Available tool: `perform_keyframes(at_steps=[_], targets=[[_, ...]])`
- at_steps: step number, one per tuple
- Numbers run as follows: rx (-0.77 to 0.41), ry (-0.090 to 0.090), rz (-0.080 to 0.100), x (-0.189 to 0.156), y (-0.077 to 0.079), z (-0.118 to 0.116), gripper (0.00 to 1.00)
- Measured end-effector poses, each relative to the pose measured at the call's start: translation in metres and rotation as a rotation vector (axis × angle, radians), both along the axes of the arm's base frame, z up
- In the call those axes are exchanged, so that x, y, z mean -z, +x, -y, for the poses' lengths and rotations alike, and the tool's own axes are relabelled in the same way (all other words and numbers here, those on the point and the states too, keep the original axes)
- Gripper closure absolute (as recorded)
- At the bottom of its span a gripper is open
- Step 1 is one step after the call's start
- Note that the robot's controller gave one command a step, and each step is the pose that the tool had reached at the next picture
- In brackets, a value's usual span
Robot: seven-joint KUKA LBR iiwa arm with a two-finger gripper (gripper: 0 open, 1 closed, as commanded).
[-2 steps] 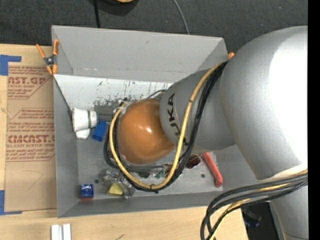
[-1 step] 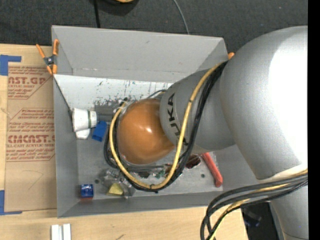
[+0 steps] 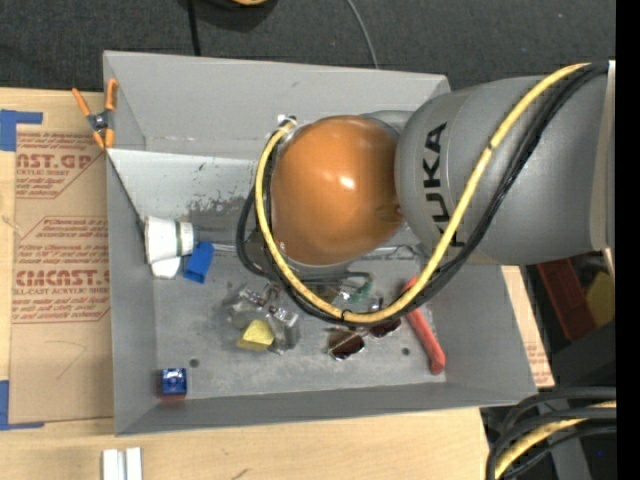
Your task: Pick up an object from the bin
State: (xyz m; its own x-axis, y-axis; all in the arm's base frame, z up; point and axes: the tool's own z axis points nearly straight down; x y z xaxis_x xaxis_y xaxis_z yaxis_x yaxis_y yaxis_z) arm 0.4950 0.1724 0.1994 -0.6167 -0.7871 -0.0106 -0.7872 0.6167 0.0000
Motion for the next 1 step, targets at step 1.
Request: perform_keyframes(at_steps=[1], targets=[[0.000, 0.000, 0.000, 0.0001, -0.0001, -0.0001, 1.00]])
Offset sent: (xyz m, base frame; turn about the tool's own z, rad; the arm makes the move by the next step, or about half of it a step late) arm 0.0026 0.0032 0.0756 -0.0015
